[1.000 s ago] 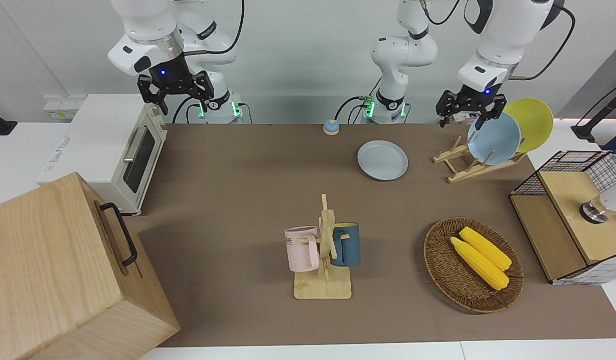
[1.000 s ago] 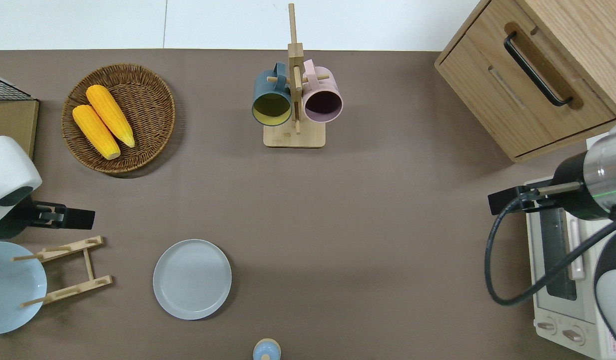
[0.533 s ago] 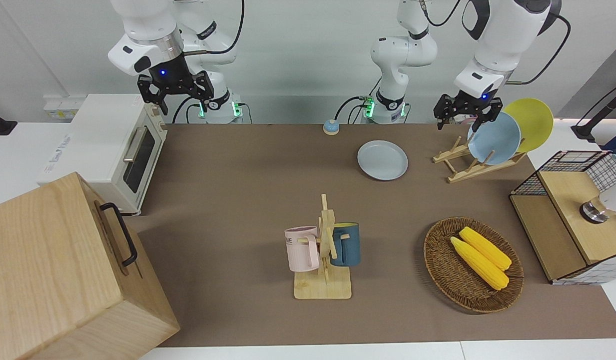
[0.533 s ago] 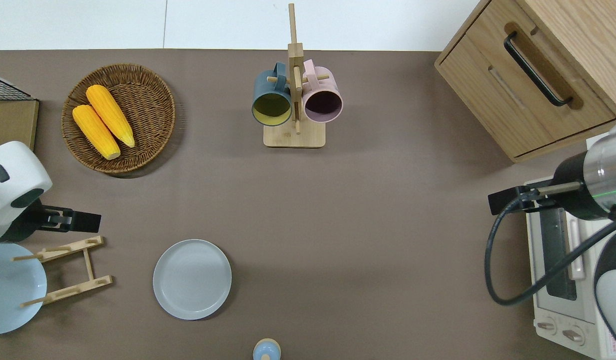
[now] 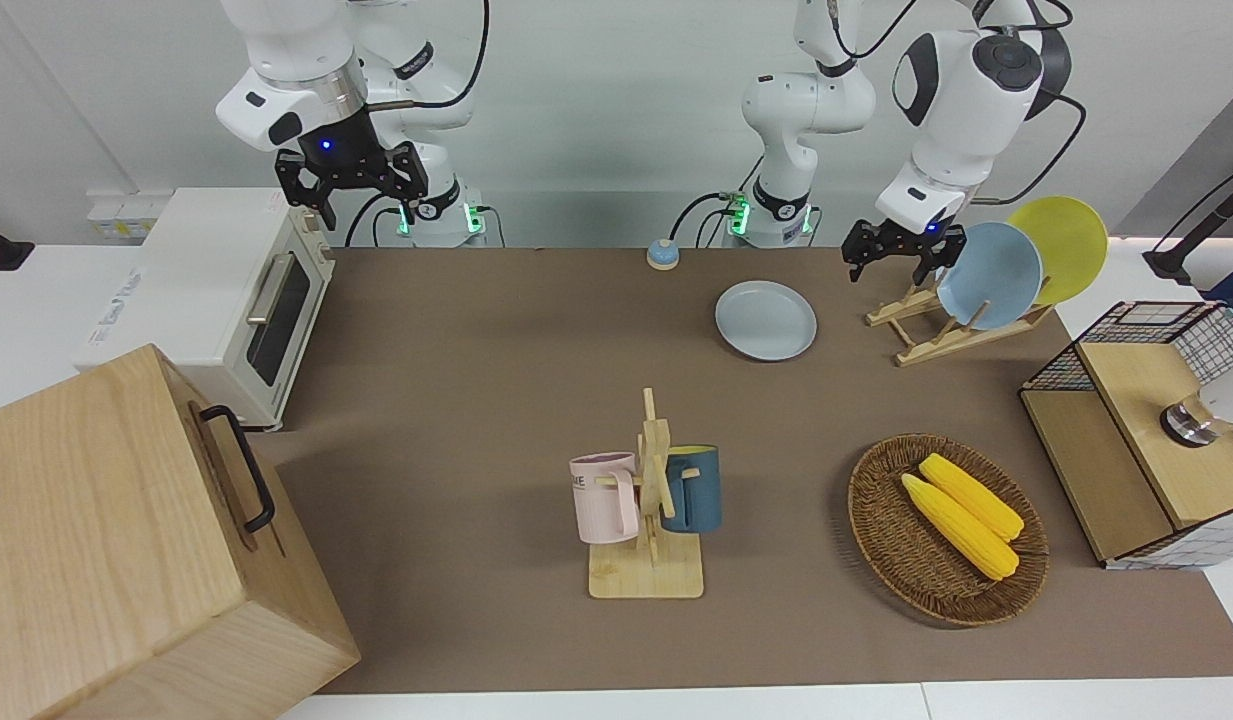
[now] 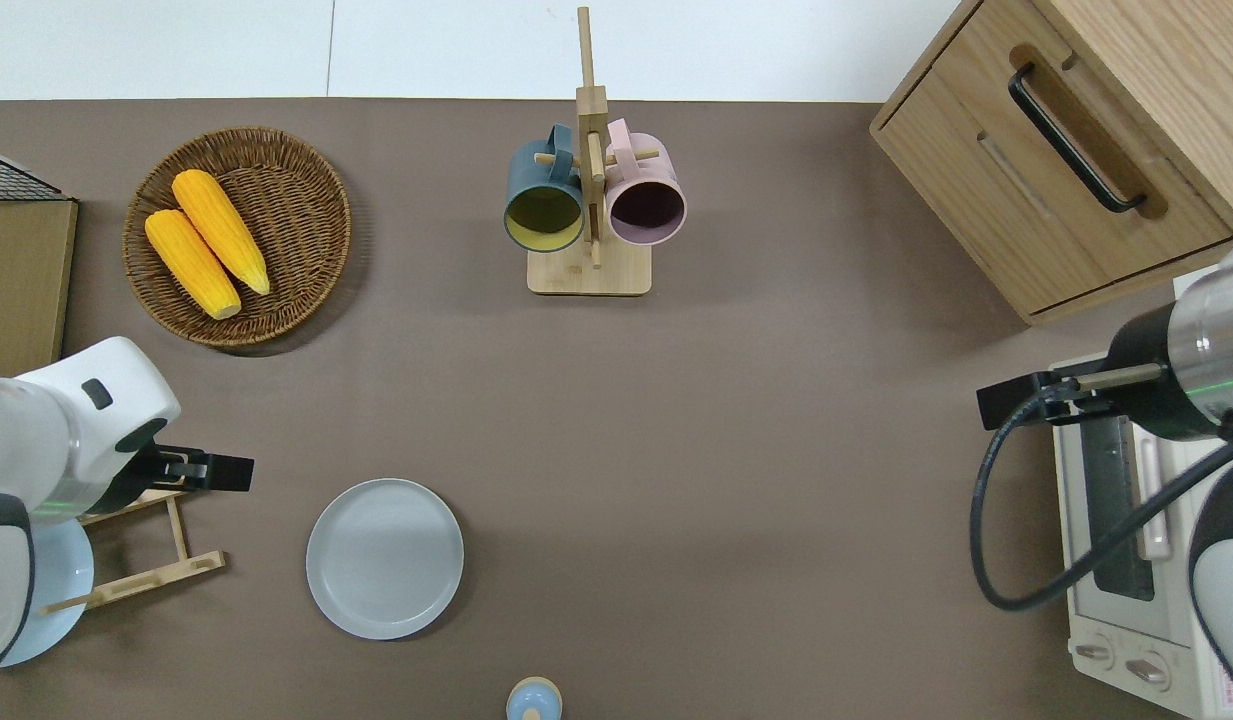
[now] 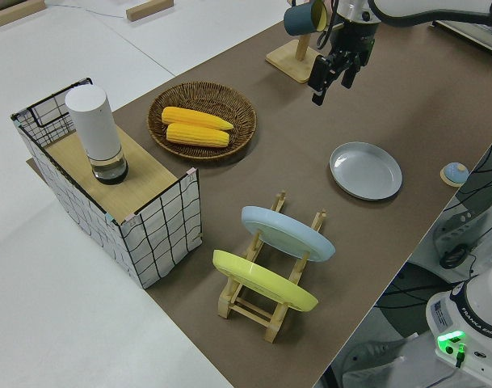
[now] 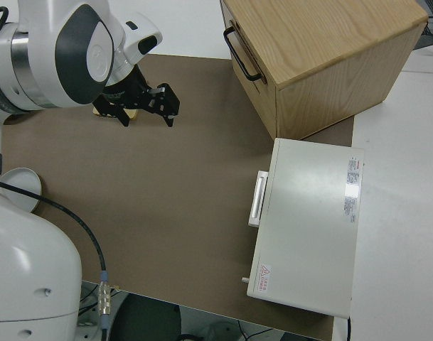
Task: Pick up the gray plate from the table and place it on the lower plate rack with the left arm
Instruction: 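Move the left gripper down to the rim of the gray plate, then close the left gripper on the gray plate rim and lift it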
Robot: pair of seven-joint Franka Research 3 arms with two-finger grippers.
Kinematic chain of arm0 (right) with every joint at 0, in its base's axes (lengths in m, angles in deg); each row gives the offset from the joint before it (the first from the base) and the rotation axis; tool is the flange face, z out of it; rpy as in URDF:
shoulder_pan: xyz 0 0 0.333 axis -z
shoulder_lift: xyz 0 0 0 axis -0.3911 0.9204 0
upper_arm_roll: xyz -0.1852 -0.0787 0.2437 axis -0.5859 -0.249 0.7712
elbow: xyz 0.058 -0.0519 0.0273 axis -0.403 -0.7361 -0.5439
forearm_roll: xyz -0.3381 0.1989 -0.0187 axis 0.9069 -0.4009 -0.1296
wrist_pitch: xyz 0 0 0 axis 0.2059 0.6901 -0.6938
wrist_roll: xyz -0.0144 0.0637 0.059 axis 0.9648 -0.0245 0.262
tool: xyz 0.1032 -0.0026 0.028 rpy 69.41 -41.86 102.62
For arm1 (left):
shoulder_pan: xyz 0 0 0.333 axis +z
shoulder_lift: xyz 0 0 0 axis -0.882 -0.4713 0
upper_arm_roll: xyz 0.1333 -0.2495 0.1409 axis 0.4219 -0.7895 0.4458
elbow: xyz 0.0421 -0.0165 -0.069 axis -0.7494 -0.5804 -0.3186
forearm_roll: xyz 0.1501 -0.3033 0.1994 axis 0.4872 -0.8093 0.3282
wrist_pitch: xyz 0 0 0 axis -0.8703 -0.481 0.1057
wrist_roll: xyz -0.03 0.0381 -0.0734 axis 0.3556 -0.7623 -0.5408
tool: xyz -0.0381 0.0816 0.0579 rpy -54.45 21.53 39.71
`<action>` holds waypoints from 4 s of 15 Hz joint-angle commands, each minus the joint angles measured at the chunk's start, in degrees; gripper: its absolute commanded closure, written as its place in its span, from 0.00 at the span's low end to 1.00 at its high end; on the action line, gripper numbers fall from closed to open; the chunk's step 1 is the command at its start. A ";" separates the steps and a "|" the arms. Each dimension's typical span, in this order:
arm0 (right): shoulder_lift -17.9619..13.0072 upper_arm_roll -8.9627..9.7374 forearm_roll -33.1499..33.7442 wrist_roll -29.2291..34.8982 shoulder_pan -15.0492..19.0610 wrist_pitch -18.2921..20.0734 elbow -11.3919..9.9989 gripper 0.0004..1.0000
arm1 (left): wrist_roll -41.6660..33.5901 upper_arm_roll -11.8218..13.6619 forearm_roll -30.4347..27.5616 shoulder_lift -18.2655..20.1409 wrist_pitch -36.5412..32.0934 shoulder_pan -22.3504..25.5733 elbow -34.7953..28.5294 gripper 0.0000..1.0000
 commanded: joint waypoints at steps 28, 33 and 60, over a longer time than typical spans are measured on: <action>-0.14 0.33 -0.59 0.01 0.56 0.83 0.35 0.01 | 0.32 0.24 -1.13 2.76 43.65 -1.43 -38.31 0.00; -0.14 0.32 -0.59 0.01 0.56 0.83 0.35 0.01 | 0.32 0.16 -1.13 1.17 45.59 -1.78 -38.84 0.01; -0.14 0.33 -0.59 0.01 0.56 0.83 0.35 0.01 | 0.50 0.33 -2.36 4.24 27.33 -2.05 -29.01 1.00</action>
